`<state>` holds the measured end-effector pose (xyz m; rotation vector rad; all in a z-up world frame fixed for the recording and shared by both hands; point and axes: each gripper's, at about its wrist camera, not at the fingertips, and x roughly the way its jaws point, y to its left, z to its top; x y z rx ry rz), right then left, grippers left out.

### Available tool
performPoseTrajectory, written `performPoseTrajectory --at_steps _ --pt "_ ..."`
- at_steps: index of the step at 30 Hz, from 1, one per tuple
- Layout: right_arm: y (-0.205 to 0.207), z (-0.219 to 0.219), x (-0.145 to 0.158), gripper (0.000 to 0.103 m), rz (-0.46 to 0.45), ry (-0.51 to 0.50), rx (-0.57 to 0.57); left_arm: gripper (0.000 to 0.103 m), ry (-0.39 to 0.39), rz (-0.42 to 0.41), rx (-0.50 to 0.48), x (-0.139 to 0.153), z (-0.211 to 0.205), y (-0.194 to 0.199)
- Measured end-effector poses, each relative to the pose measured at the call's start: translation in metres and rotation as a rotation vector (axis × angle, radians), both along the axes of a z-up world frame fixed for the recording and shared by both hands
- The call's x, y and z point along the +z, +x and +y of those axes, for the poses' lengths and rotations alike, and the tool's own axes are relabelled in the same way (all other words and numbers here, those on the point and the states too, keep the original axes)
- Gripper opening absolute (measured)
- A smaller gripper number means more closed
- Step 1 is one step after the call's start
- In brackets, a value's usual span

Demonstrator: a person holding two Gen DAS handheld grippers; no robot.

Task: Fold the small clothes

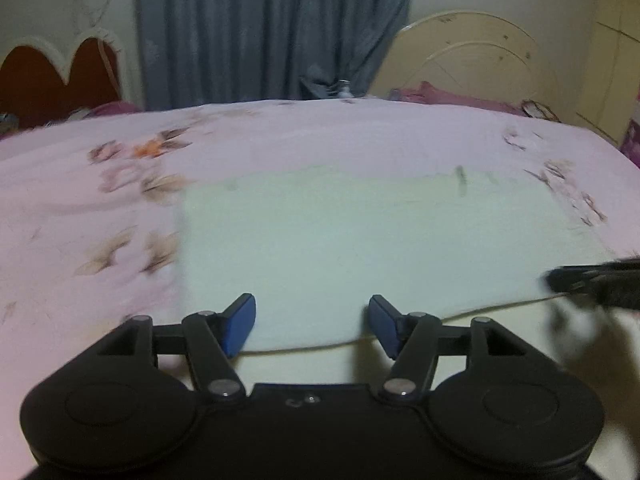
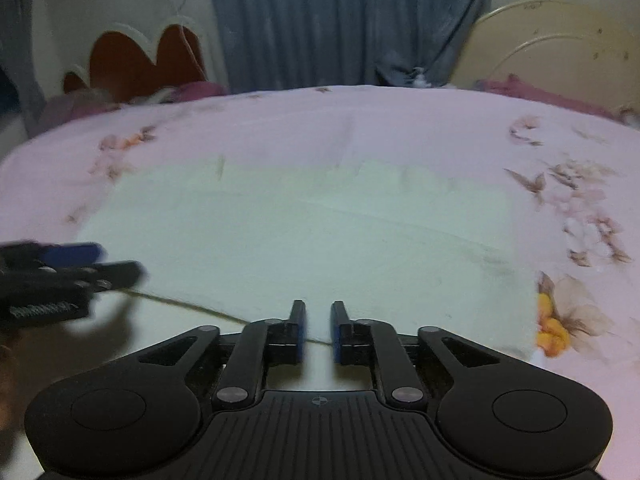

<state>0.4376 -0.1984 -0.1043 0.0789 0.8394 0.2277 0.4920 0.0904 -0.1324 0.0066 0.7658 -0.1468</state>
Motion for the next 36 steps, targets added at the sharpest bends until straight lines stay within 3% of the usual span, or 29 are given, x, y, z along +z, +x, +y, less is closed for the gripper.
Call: performPoseTrajectory --at_steps 3,6,10,16,17,18,19,20,22,24,25,26,27,30,36 --pt "0.002 -0.040 -0.003 0.012 0.026 0.028 -0.118 0.062 -0.020 0.002 -0.019 -0.001 0.017 -0.002" --pt "-0.001 -0.048 0.007 0.012 0.048 0.022 -0.124 0.062 -0.006 0.005 -0.022 0.004 0.017 -0.006" --pt "-0.030 -0.052 0.035 0.012 -0.004 0.091 -0.141 0.062 -0.014 -0.001 -0.013 0.013 0.017 -0.017" --pt "-0.050 -0.048 0.046 0.012 0.006 0.120 -0.111 0.067 0.042 -0.043 0.040 0.023 0.021 -0.048" --pt "-0.055 -0.051 0.048 0.014 -0.001 0.127 -0.116 0.059 0.054 -0.060 0.044 0.025 0.023 -0.057" --pt "-0.063 -0.053 0.049 0.045 -0.013 0.127 -0.126 0.042 0.046 -0.072 0.032 0.027 0.027 -0.067" --pt "-0.071 -0.056 0.052 0.071 -0.037 0.125 -0.143 0.003 0.034 -0.055 0.039 0.028 0.033 -0.075" --pt "-0.082 -0.060 0.056 0.092 -0.073 0.129 -0.142 0.004 0.021 -0.031 0.052 0.028 0.039 -0.084" --pt "-0.100 -0.067 0.061 0.091 -0.067 0.126 -0.115 0.006 0.008 -0.036 0.061 0.030 0.049 -0.105" --pt "-0.120 -0.079 0.064 0.091 -0.060 0.141 -0.098 0.040 -0.014 -0.039 0.044 0.034 0.056 -0.133" --pt "-0.131 -0.086 0.066 0.091 -0.058 0.147 -0.085 0.087 -0.011 -0.046 0.052 0.036 0.057 -0.146" --pt "-0.145 -0.094 0.067 0.089 -0.061 0.145 -0.075 0.100 0.013 -0.072 0.084 0.038 0.057 -0.163" --pt "-0.158 -0.101 0.067 0.080 -0.055 0.144 -0.072 0.101 0.031 -0.106 0.092 0.040 0.058 -0.180" --pt "-0.197 -0.127 0.063 0.066 -0.014 0.181 -0.070 0.100 0.041 -0.059 0.061 0.041 0.057 -0.220" --pt "-0.266 -0.162 0.044 0.059 0.075 0.258 -0.061 0.099 -0.024 0.042 0.053 0.027 0.059 -0.285"
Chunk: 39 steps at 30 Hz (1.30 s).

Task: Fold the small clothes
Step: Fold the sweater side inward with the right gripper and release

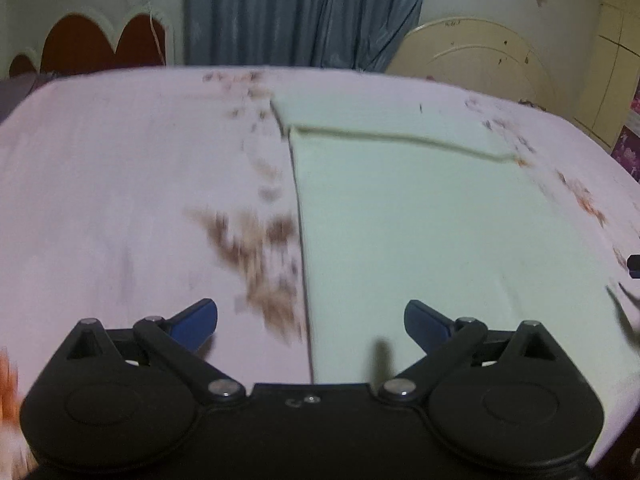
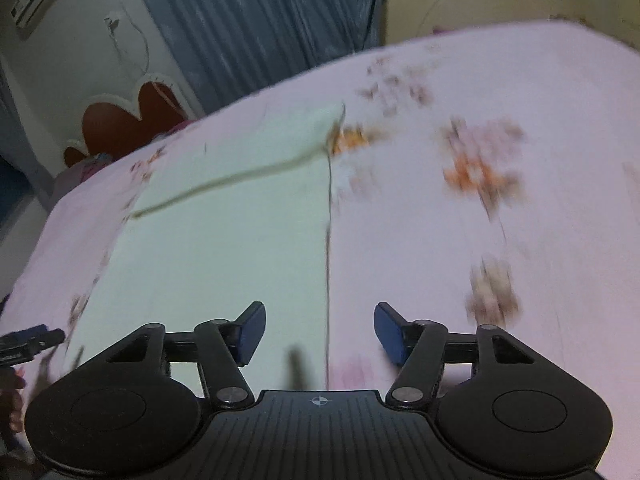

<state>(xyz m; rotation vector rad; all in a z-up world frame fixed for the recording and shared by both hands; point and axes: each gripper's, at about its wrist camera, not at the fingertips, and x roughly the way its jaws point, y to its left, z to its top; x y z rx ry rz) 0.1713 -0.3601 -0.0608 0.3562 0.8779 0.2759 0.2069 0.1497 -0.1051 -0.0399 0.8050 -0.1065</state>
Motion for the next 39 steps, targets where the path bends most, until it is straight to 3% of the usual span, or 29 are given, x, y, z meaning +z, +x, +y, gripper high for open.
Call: performPoseTrajectory --at_steps 9,13,20,25,30,35,39 --pt "-0.057 -0.013 -0.017 0.054 0.048 0.095 0.007 0.096 -0.089 0.052 0.052 -0.012 0.006 -0.053" --pt "-0.074 -0.013 -0.020 0.054 0.051 0.115 0.017 0.084 -0.091 0.060 0.053 -0.015 0.003 -0.066" --pt "-0.083 -0.015 -0.024 0.054 0.061 0.155 0.012 0.073 -0.113 0.067 0.036 -0.017 -0.002 -0.073" --pt "-0.080 -0.011 -0.027 0.054 0.082 0.193 0.012 0.072 -0.142 0.076 0.027 -0.019 -0.003 -0.070" --pt "-0.076 -0.004 -0.034 0.054 0.110 0.254 0.014 0.069 -0.248 0.085 0.023 -0.023 0.005 -0.065" --pt "-0.069 -0.004 -0.040 0.053 0.126 0.314 0.002 0.053 -0.377 0.108 0.046 -0.027 0.020 -0.059" --pt "-0.061 -0.009 -0.042 0.046 0.141 0.344 -0.025 0.050 -0.449 0.127 0.047 -0.030 0.028 -0.052"
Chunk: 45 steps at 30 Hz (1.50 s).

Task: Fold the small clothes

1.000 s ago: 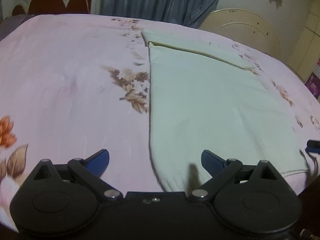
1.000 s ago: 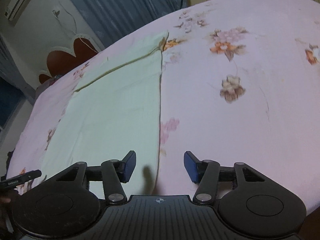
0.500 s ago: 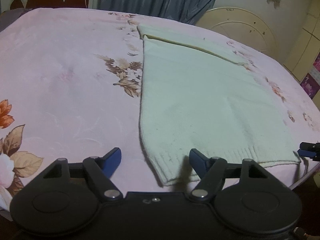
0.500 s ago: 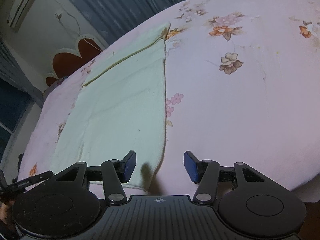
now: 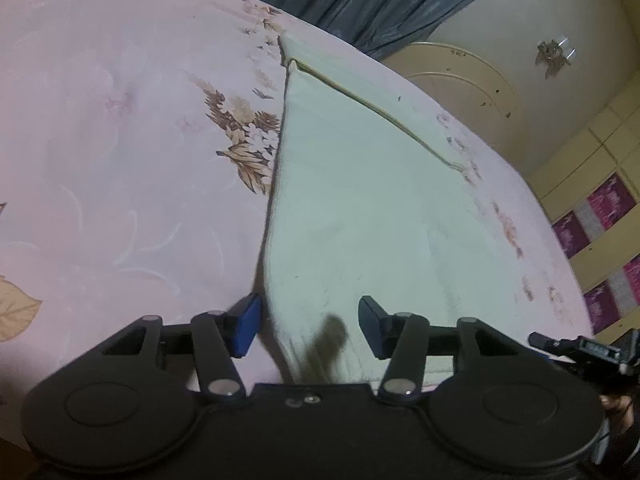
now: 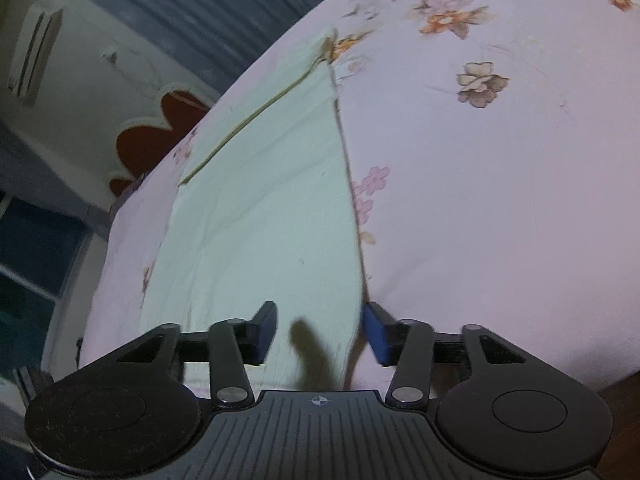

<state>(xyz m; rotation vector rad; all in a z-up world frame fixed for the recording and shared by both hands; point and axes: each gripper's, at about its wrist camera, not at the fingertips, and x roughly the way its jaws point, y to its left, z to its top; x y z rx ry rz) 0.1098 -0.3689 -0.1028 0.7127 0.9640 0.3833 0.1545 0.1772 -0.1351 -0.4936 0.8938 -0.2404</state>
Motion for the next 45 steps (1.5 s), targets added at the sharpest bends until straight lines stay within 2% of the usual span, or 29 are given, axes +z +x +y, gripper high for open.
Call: performPoseTrajectory --at_steps 3,5,7,9,10,12,13,14,16,17,18,20,21,22,23,24,27,31,35,39,43,45 --pt "0.001 0.006 0.000 0.046 0.004 0.008 0.064 0.044 -0.070 0.010 -0.021 -0.004 0.002 0.002" --pt "-0.002 0.008 0.001 0.044 -0.003 0.021 0.094 0.029 -0.123 0.028 -0.047 -0.009 0.002 0.003" --pt "-0.005 0.005 -0.001 0.040 0.000 0.037 0.076 0.027 -0.133 0.035 -0.061 -0.013 0.000 0.003" --pt "-0.003 -0.003 -0.006 0.028 0.014 0.059 0.029 0.027 -0.151 0.034 -0.044 -0.016 0.000 0.004" --pt "-0.002 -0.006 -0.007 0.026 0.019 0.060 0.017 0.026 -0.161 0.034 -0.036 -0.017 0.000 0.004" --pt "0.000 -0.005 -0.006 0.017 0.019 0.044 0.031 0.012 -0.139 0.029 -0.025 -0.017 -0.002 0.005" --pt "0.000 -0.003 -0.005 0.009 0.014 0.015 0.053 0.004 -0.112 0.019 -0.016 -0.015 -0.003 0.004" --pt "0.001 -0.001 -0.002 0.003 0.006 -0.011 0.070 0.004 -0.114 -0.014 -0.003 -0.011 -0.003 0.000" --pt "-0.004 -0.005 0.009 0.003 -0.041 0.008 0.070 0.004 -0.152 -0.112 0.019 0.002 0.000 -0.012" --pt "-0.008 -0.010 0.017 0.003 -0.079 0.039 0.059 0.004 -0.140 -0.145 0.028 0.008 -0.001 -0.017" --pt "-0.011 -0.014 0.022 0.002 -0.112 0.058 0.051 0.004 -0.098 -0.151 0.033 0.012 -0.004 -0.018" --pt "-0.010 -0.020 0.025 0.002 -0.140 0.046 0.055 0.004 -0.023 -0.083 0.016 0.003 -0.010 -0.010" --pt "-0.003 -0.016 0.019 0.003 -0.102 -0.001 0.073 0.004 0.001 -0.032 0.018 -0.006 -0.013 -0.003" --pt "0.004 -0.012 0.012 0.002 -0.049 -0.046 0.099 0.004 0.004 -0.018 0.025 -0.010 -0.015 -0.002" --pt "0.008 -0.008 0.004 0.003 0.006 -0.091 0.122 0.004 -0.010 -0.028 0.037 -0.011 -0.016 -0.002" --pt "0.009 -0.008 0.004 0.003 0.004 -0.097 0.121 0.004 -0.022 -0.045 0.052 -0.009 -0.017 -0.005" --pt "0.003 -0.015 0.023 0.003 -0.086 -0.033 0.083 0.004 -0.034 -0.123 0.077 0.007 -0.019 -0.010" --pt "0.013 -0.019 0.060 0.003 -0.198 -0.025 0.076 0.004 -0.039 -0.219 0.095 0.040 -0.018 -0.001" --pt "0.046 -0.012 0.099 0.003 -0.297 -0.017 0.072 0.004 -0.038 -0.311 0.082 0.077 -0.020 0.035" --pt "0.098 0.004 0.127 0.003 -0.363 -0.026 0.028 0.004 -0.052 -0.367 0.080 0.096 -0.017 0.088" --pt "0.161 0.013 0.145 0.003 -0.378 -0.038 -0.020 0.004 -0.069 -0.397 0.094 0.108 -0.010 0.154" --pt "0.196 0.018 0.144 0.003 -0.377 -0.051 -0.031 0.004 -0.070 -0.399 0.084 0.111 -0.012 0.185"
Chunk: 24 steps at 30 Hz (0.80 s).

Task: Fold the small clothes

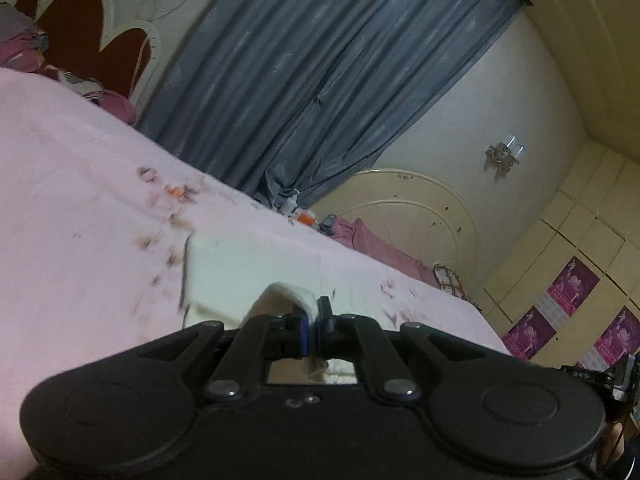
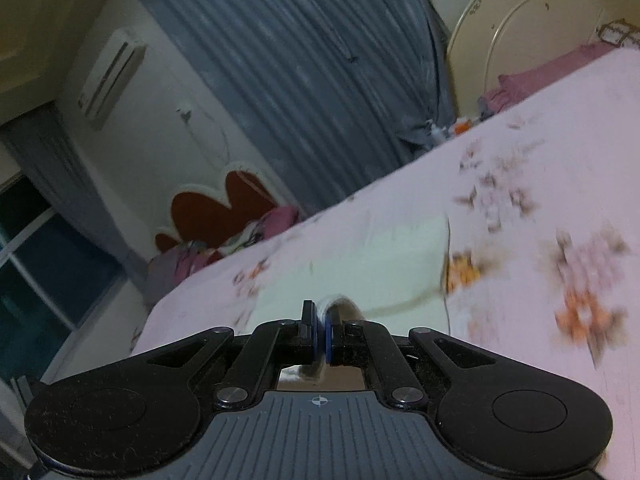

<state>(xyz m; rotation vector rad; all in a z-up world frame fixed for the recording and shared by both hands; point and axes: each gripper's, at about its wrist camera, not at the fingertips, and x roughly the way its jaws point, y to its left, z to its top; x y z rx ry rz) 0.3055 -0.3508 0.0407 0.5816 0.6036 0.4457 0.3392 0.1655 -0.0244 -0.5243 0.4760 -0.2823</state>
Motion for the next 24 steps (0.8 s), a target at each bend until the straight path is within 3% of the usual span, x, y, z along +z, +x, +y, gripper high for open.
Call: performPoseTrajectory --at_steps 7,13,16,18,19,20,21,22,24 --pt "0.123 0.011 -0.037 0.003 0.084 -0.006 -0.029 0.004 0.015 0.106 -0.041 -0.042 0.000 0.115" --pt "0.194 0.007 -0.096 0.003 0.199 0.012 -0.070 0.004 -0.047 0.208 -0.012 -0.087 0.021 0.189" --pt "0.223 0.008 -0.119 0.003 0.241 0.012 -0.086 0.005 -0.074 0.249 -0.042 -0.107 0.025 0.219" --pt "0.236 0.007 -0.126 0.003 0.230 0.034 -0.076 0.021 -0.072 0.265 -0.072 -0.111 0.023 0.232" --pt "0.240 0.006 -0.127 0.004 0.230 0.028 -0.090 0.039 -0.070 0.262 -0.075 -0.111 0.024 0.234" --pt "0.241 0.003 -0.127 0.022 0.228 0.018 -0.116 0.061 -0.066 0.233 -0.068 -0.108 0.025 0.232" --pt "0.237 0.000 -0.125 0.066 0.195 0.013 -0.143 0.066 -0.051 0.202 -0.054 -0.104 0.026 0.227" --pt "0.230 -0.002 -0.121 0.079 0.149 0.004 -0.173 0.067 -0.022 0.170 -0.048 -0.100 0.027 0.221" --pt "0.226 -0.006 -0.121 0.080 0.133 -0.014 -0.159 0.066 0.008 0.166 -0.068 -0.098 0.029 0.218"
